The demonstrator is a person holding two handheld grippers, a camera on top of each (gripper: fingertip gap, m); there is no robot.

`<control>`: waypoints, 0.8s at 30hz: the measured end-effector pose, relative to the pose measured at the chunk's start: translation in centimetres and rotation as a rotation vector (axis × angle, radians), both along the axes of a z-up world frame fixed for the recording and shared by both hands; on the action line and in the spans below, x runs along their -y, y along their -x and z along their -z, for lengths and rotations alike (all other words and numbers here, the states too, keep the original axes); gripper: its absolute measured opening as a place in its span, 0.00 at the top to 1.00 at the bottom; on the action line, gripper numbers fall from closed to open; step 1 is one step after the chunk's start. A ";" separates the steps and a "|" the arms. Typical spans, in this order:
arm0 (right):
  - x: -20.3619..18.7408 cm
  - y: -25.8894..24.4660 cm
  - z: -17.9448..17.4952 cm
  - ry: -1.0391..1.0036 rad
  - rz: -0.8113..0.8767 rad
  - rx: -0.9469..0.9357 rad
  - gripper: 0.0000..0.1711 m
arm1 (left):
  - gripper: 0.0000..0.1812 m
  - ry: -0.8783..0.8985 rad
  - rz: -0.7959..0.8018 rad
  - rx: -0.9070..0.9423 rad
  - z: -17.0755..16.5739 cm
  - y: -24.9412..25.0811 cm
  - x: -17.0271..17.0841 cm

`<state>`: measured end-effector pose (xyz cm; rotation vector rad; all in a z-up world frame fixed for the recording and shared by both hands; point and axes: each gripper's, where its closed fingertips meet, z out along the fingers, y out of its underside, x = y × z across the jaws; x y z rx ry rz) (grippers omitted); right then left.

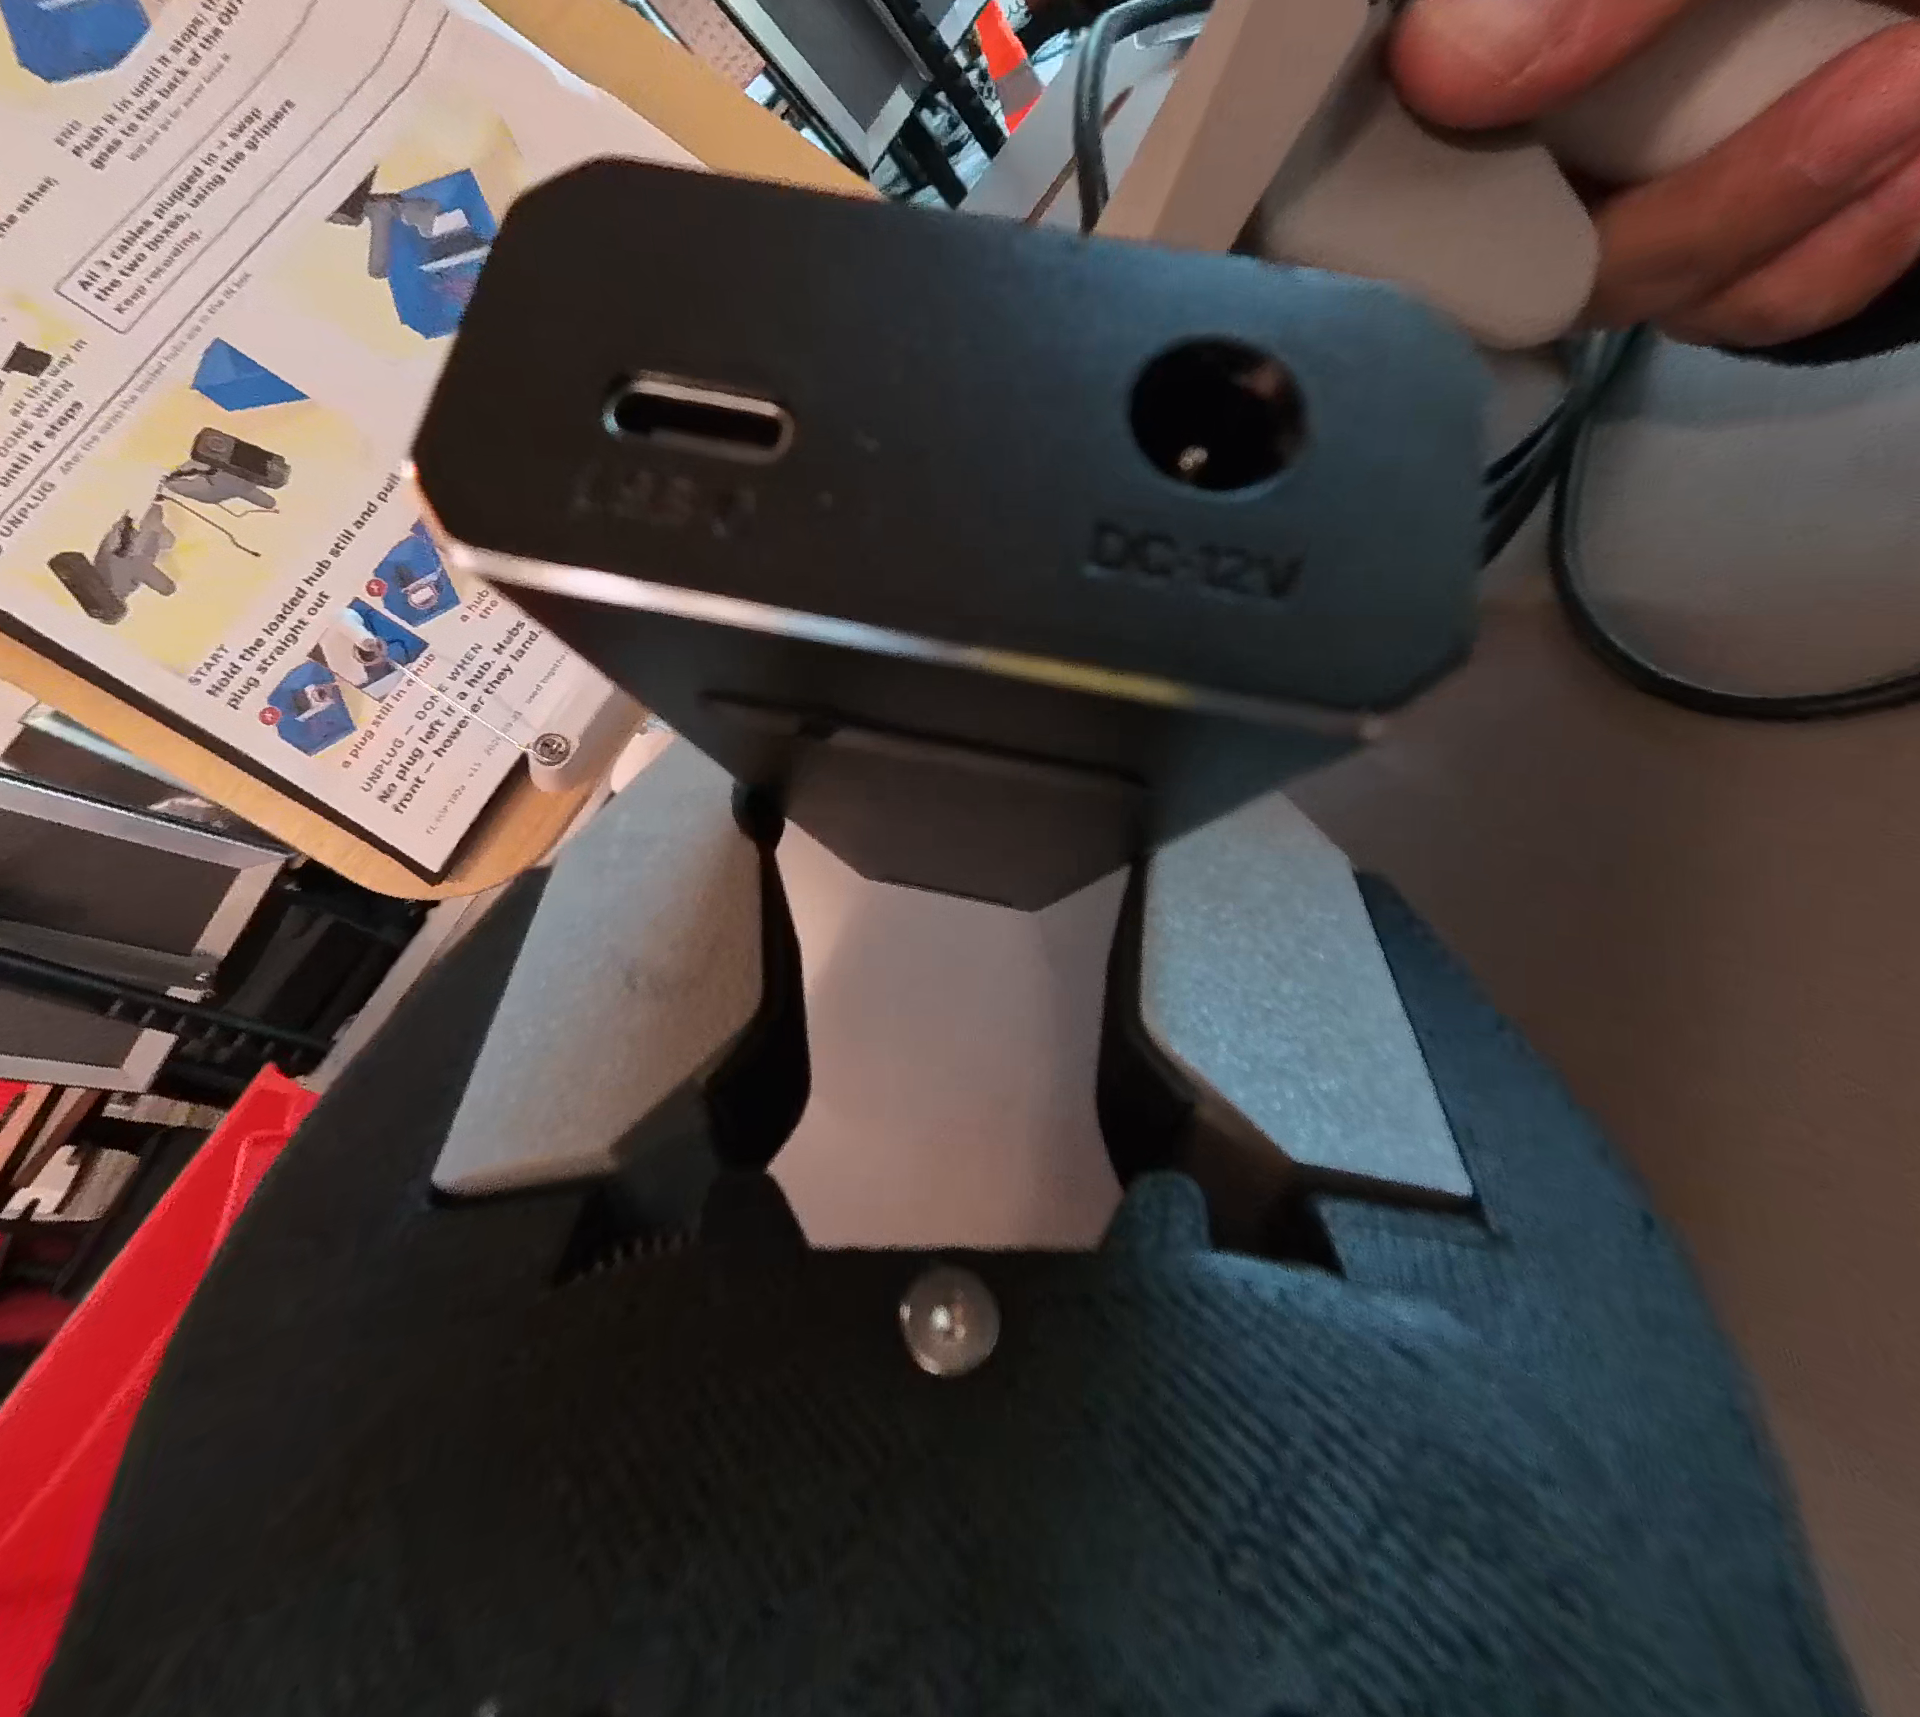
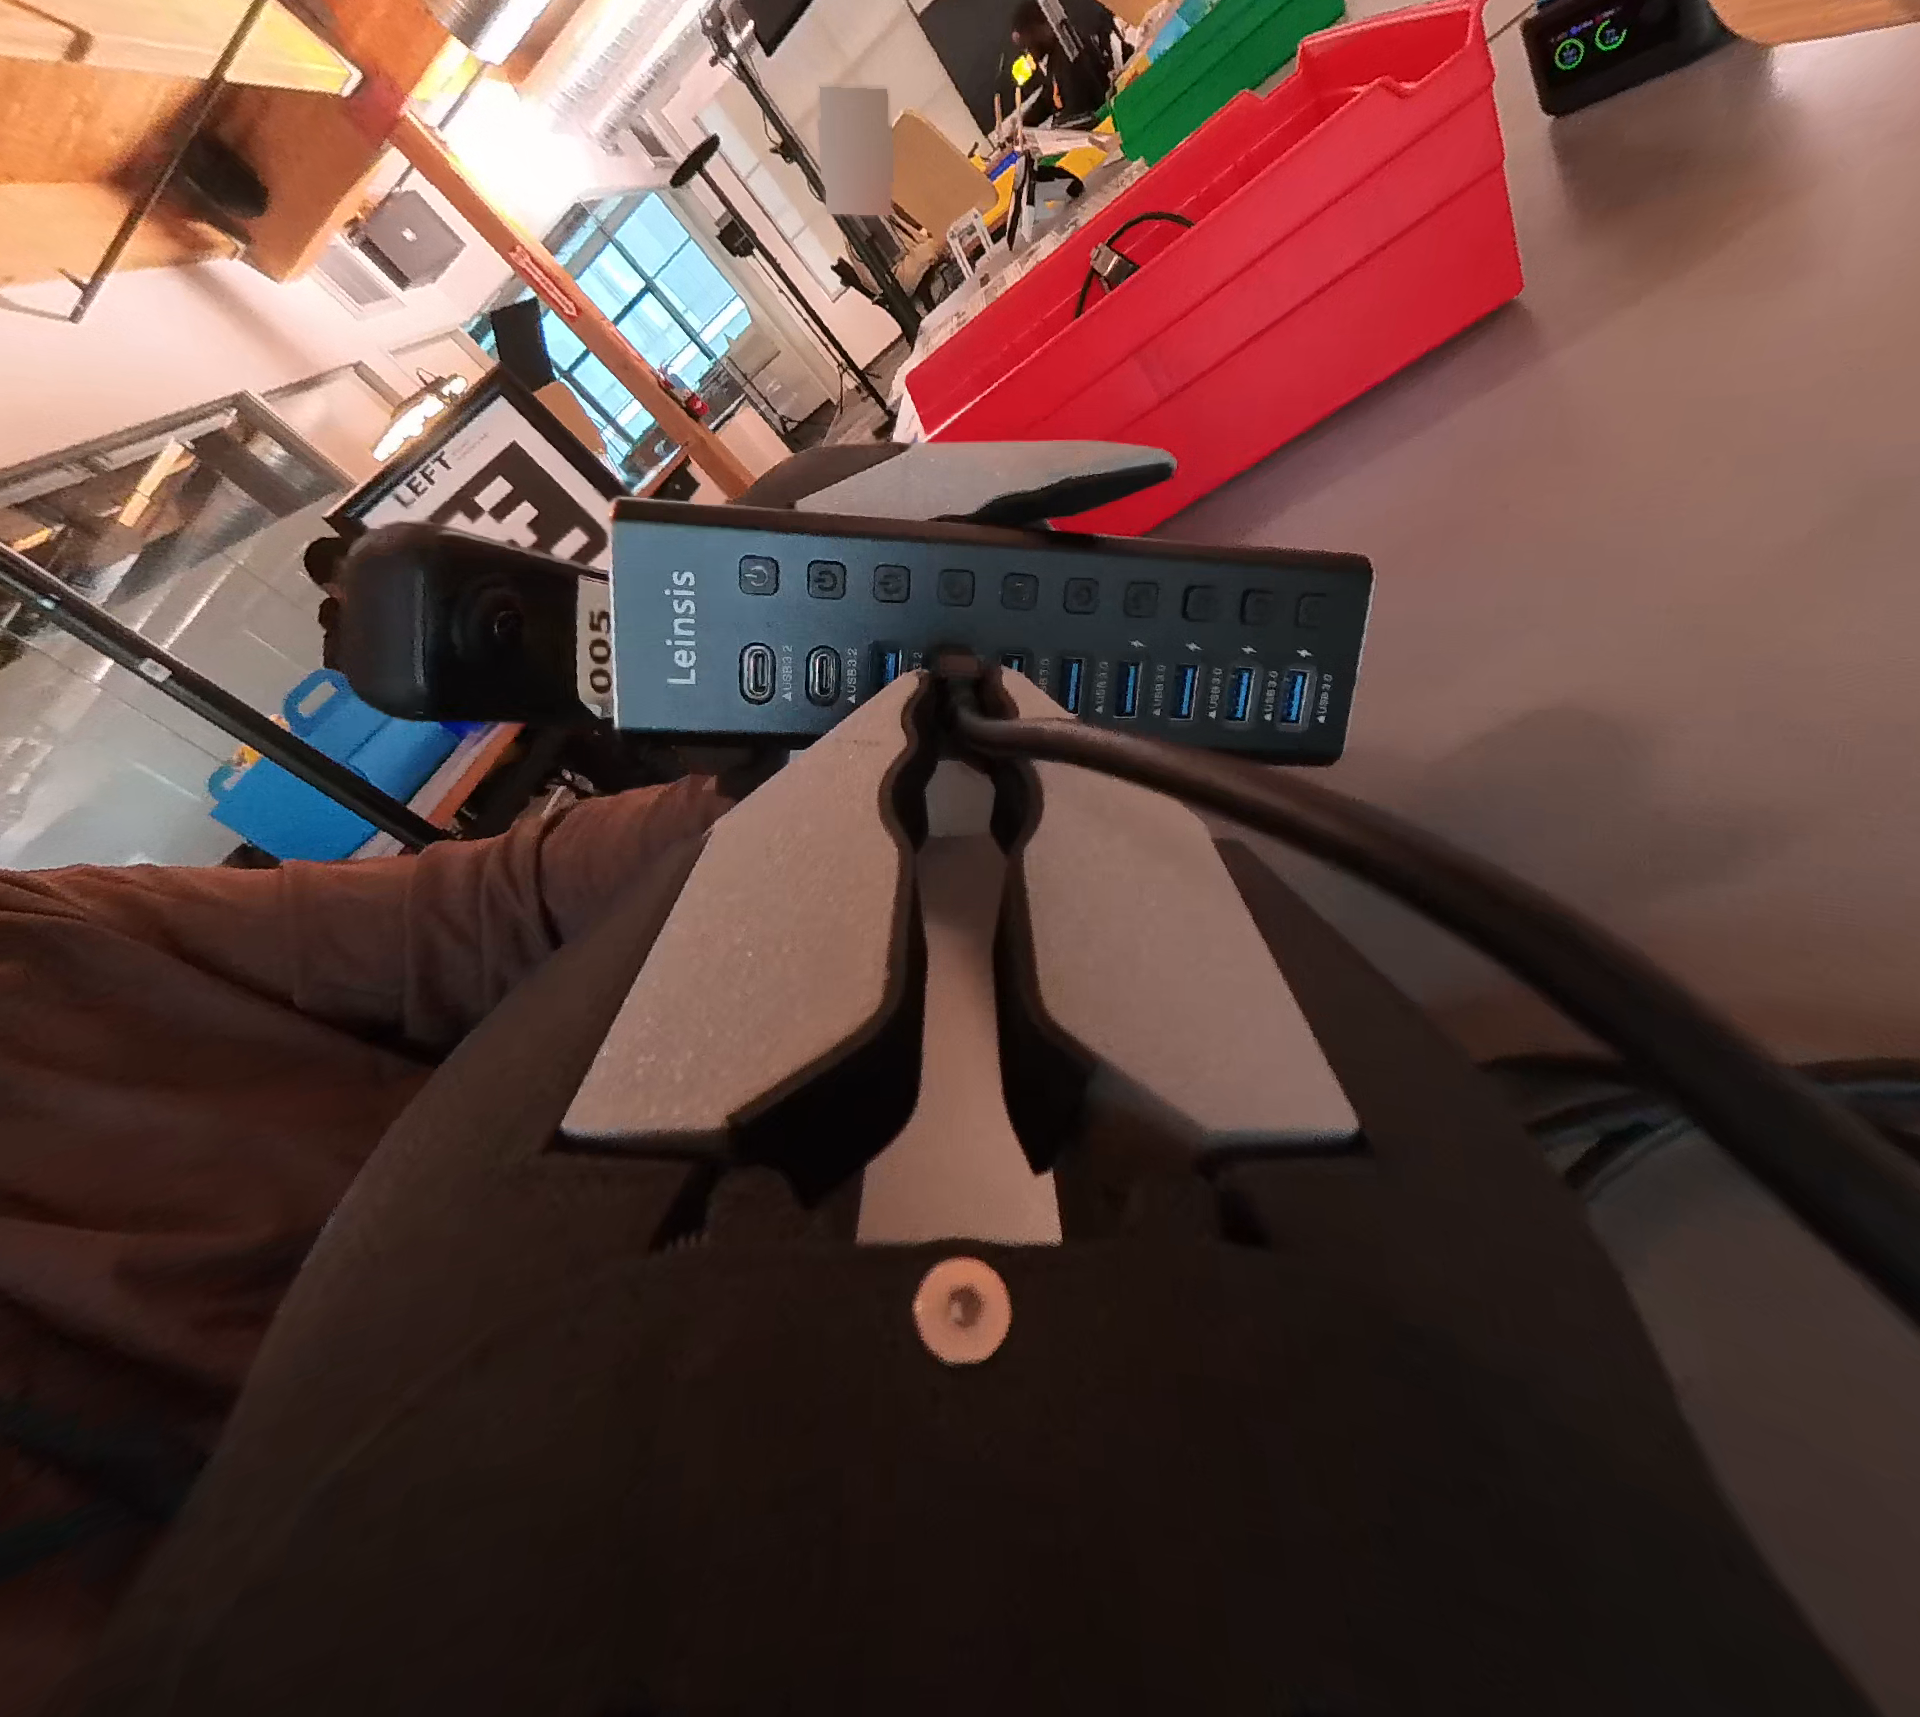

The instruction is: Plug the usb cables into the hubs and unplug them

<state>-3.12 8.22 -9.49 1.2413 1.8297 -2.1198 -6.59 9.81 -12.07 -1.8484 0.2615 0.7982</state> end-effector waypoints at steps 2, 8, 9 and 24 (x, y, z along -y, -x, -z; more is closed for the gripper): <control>0.0 0.1 0.1 0.010 -0.001 0.008 0.97 | 0.63 0.005 0.004 0.008 0.2 0.1 0.0; 0.2 0.3 -1.8 0.130 -0.013 -0.052 0.97 | 0.63 -0.111 0.057 0.084 -1.4 -0.1 0.0; 0.4 0.3 -1.9 0.134 -0.021 -0.057 0.97 | 0.63 -0.123 0.066 0.085 -1.6 -0.2 0.1; 0.2 0.6 -1.0 -0.020 0.030 -0.107 0.97 | 0.64 -0.084 0.121 0.192 0.0 -0.6 -0.4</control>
